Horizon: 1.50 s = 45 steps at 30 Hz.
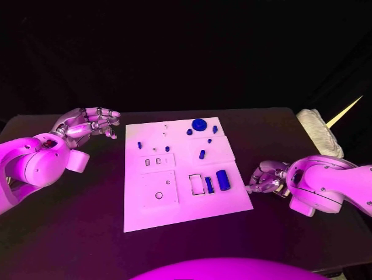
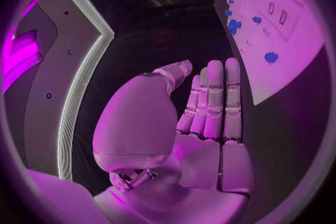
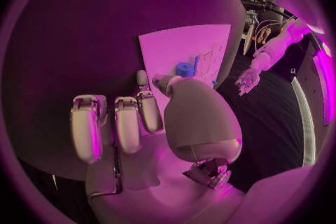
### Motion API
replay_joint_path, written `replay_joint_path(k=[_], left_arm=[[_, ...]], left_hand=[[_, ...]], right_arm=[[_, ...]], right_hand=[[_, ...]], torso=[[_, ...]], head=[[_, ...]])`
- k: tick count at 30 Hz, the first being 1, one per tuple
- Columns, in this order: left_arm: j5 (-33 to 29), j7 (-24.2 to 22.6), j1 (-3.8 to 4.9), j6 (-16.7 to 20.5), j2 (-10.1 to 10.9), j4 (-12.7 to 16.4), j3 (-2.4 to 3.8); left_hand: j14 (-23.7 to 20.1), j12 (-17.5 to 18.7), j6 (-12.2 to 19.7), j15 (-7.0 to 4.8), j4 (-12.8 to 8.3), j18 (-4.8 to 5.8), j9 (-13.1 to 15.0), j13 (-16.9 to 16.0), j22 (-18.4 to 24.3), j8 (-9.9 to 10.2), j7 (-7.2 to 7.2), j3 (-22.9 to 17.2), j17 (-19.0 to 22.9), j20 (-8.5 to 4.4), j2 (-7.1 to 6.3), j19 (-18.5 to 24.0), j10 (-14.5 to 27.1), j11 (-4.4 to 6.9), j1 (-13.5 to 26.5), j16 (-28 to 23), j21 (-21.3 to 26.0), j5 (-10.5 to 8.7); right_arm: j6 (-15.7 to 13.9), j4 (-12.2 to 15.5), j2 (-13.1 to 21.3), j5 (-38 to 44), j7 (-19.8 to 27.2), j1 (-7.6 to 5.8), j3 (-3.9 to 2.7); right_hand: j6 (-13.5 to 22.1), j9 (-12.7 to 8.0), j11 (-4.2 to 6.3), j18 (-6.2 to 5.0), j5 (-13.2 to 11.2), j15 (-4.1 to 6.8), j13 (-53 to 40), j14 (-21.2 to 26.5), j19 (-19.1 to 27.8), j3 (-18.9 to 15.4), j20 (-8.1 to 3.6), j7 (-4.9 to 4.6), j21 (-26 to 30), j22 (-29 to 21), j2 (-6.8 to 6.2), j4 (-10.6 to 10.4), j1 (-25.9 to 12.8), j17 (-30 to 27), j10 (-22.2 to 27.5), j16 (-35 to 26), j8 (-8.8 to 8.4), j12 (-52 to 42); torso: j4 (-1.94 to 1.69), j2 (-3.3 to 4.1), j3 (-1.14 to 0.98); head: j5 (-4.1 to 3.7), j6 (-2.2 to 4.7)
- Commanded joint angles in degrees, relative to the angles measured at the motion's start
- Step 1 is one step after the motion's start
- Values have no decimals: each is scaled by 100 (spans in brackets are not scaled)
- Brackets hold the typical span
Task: Assemble the parts on the task board
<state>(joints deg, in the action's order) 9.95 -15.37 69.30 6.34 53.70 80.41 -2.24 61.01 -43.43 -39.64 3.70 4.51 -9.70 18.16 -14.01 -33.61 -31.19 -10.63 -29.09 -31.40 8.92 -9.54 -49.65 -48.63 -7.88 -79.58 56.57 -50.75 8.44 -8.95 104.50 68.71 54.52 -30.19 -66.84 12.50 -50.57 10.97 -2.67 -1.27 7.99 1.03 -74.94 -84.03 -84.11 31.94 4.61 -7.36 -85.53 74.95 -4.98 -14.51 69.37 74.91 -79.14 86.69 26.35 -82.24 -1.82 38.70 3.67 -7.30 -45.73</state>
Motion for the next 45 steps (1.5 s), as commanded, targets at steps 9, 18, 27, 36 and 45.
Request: replay_joint_path(k=[9,18,27,36,45], left_arm=[[-31,-47,1,-5,-1,6,4],[-31,-39,1,-6,8,6,4],[-31,-33,1,-9,18,10,4],[-31,-31,1,-7,34,18,4],[-31,-32,1,-7,44,24,4]], left_hand=[[-22,-38,24,-3,-20,-79,-7,9,-6,-36,-192,6,8,42,9,17,37,-2,10,27,20,-15],[-22,-38,24,-3,-20,-79,-7,9,-6,-36,-192,6,8,42,9,17,37,-2,10,27,20,-15],[-22,-38,24,-3,-20,-79,-7,9,-6,-36,-192,6,8,42,9,17,37,-2,10,27,20,-15],[-22,-38,24,-3,-20,-79,-7,9,-6,-36,-192,6,8,42,9,17,37,-2,10,27,20,-15],[-22,-38,24,-3,-20,-79,-7,9,-6,-36,-192,6,8,42,9,17,37,-2,10,27,20,-15]], right_arm=[[171,-36,-92,-110,-41,106,4],[99,-36,-189,-119,-18,145,4],[-35,-29,-290,-123,32,189,3],[-170,-8,-365,-112,79,214,3],[-237,13,-422,-83,106,227,2]], right_hand=[[-55,-5,-8,47,11,53,-174,-528,-504,81,-44,-8,-21,1398,15,28,-99,1185,-53,37,-39,-25],[-61,0,-4,48,2,55,-181,-527,-505,125,-46,-3,-26,1399,23,80,-125,1185,-56,39,-41,-25],[-73,13,3,47,2,61,-196,-526,-504,216,-52,3,-24,1399,33,202,-158,1184,-63,42,-41,-26],[-72,19,4,48,-1,62,-206,-526,-505,274,-55,4,-29,1400,41,277,-181,1182,-68,43,-45,-26],[-70,21,4,48,-2,62,-206,-525,-504,289,-55,3,-25,1399,42,294,-189,1180,-67,41,-47,-25]], torso=[[1,-2,0],[2,3,0],[-4,-2,3],[-2,-2,1],[0,-1,2]], head=[[12,-39],[38,-40],[103,-34],[131,-27],[175,-17]])
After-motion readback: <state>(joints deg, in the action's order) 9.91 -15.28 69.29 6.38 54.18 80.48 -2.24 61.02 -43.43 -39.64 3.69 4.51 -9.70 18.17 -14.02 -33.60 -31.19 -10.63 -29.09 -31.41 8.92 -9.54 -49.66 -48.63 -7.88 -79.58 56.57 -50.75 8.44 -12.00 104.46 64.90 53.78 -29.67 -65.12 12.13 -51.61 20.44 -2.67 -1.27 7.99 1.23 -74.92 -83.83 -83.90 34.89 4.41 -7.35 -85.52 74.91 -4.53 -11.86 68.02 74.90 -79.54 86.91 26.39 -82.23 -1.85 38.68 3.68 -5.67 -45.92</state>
